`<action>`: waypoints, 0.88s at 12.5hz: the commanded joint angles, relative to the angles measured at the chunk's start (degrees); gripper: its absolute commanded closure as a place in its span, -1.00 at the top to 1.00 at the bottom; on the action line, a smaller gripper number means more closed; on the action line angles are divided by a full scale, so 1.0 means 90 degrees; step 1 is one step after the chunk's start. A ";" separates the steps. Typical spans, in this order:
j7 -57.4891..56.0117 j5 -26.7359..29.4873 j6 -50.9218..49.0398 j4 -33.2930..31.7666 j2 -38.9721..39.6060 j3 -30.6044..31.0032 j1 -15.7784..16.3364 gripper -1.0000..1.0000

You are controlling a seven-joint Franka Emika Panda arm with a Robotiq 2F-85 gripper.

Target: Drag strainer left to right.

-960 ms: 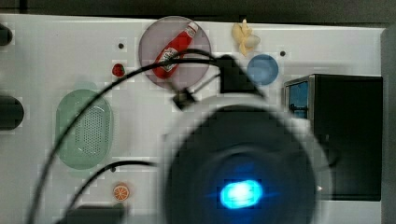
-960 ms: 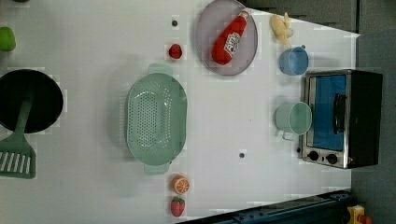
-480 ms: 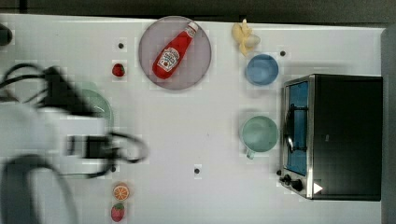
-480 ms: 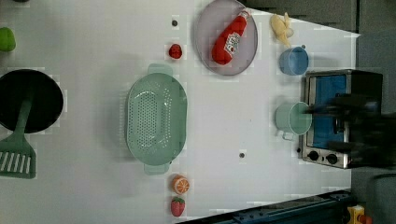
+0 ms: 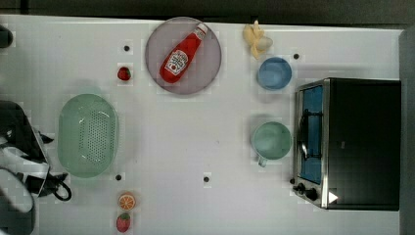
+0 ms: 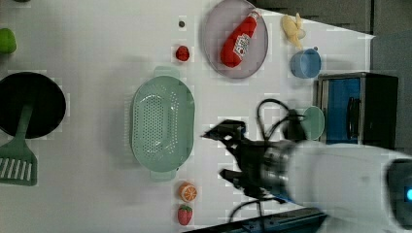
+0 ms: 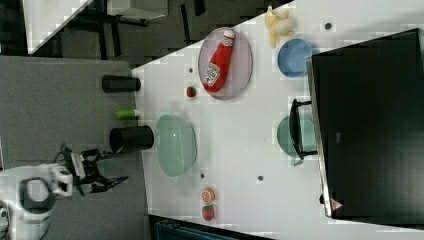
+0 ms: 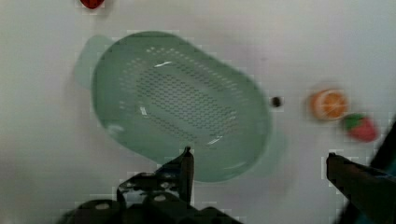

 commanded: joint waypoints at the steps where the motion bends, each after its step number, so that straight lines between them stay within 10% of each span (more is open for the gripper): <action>1: 0.1598 0.0018 0.1010 -0.0482 0.0392 -0.0203 -0.0279 1.00; 11: 0.1792 0.0018 0.3775 -0.0841 0.2776 -0.0944 0.0322 1.00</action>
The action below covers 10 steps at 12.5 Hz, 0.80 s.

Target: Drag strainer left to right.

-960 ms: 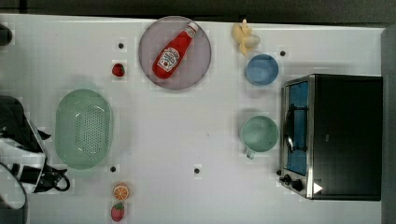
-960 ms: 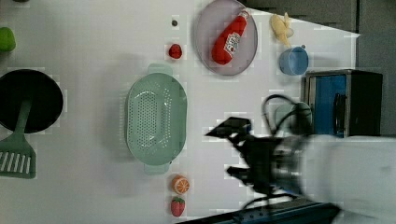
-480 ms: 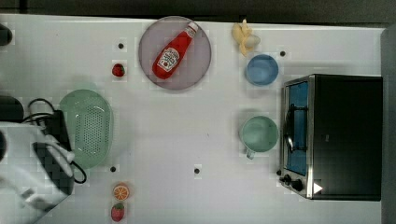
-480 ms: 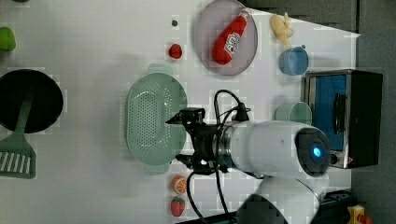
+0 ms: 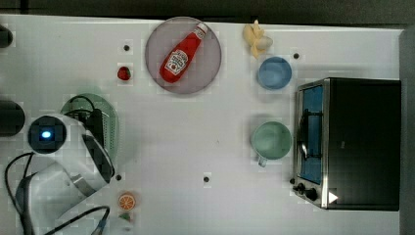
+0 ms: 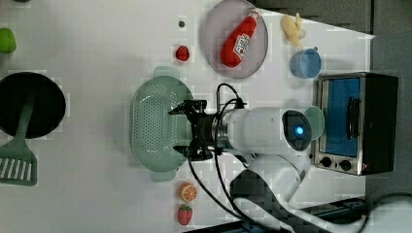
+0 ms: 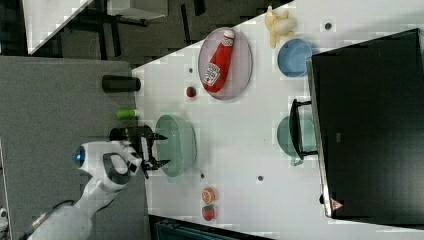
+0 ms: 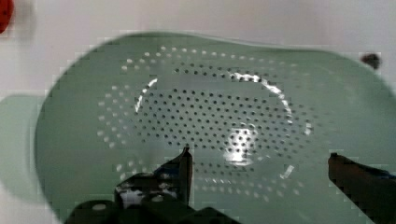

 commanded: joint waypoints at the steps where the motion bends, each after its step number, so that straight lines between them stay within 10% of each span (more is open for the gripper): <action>1: 0.0329 0.0137 0.0502 0.0134 0.0574 -0.0500 0.0501 1.00; 5: 0.0331 0.0137 0.0728 0.0154 0.0900 -0.1343 0.1238 1.00; 10: 0.0243 0.0137 0.0698 0.0068 0.0841 -0.1792 0.1304 1.00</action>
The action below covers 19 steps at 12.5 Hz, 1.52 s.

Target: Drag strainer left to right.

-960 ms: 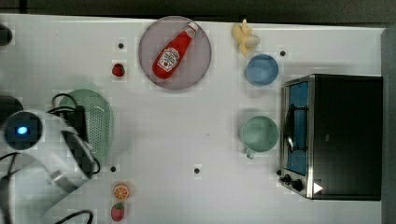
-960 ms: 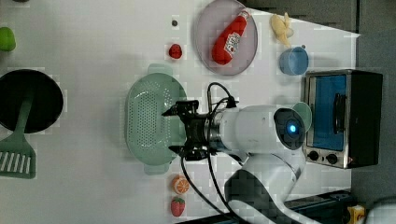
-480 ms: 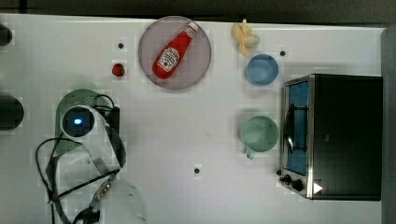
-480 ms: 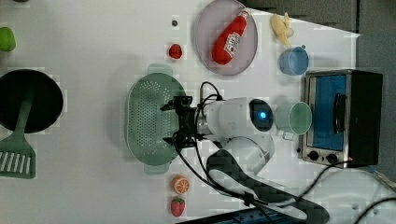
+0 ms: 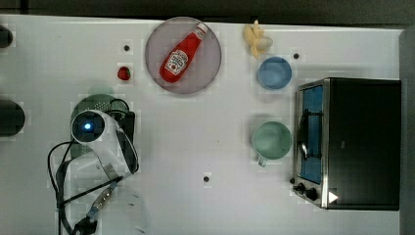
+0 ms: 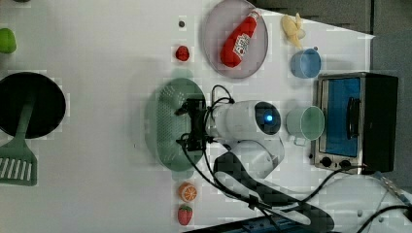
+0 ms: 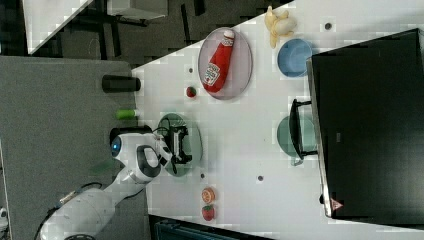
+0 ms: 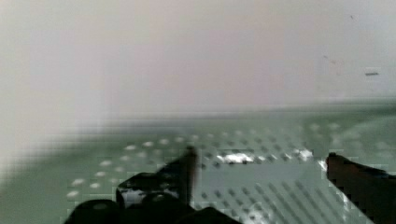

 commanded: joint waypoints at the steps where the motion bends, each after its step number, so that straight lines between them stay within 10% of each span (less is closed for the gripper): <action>1: 0.0115 -0.0006 0.0015 -0.0025 -0.0154 -0.0069 0.0060 1.00; 19: -0.2966 -0.0016 0.0122 -0.1437 -0.1187 -0.0978 -0.1484 1.00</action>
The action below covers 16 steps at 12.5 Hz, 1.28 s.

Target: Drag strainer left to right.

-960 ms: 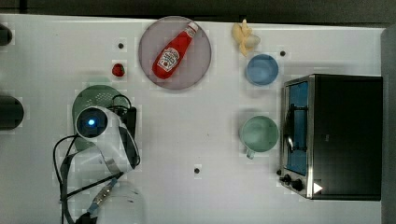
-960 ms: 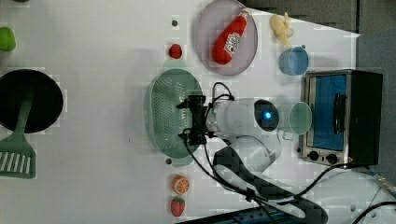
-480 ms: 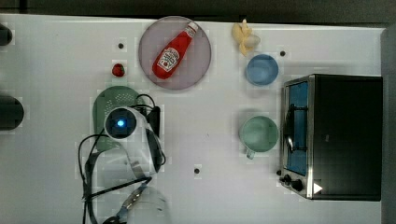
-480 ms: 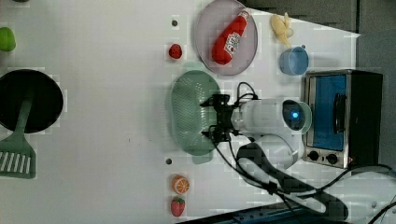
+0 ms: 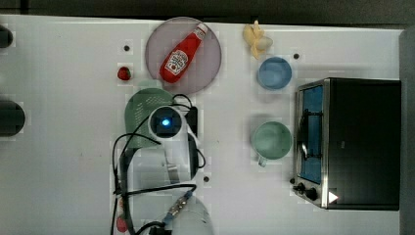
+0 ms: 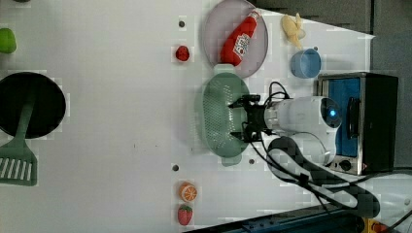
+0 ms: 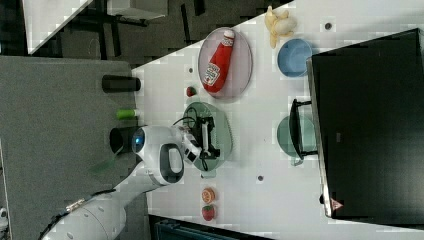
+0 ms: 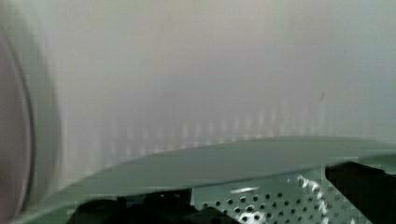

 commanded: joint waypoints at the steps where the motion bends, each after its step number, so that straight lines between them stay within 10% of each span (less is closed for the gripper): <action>1: -0.1032 -0.0072 0.0045 -0.0199 -0.0259 -0.0254 -0.0253 1.00; 16: -0.3172 -0.0072 0.0159 -0.0252 -0.0332 -0.1689 -0.0509 1.00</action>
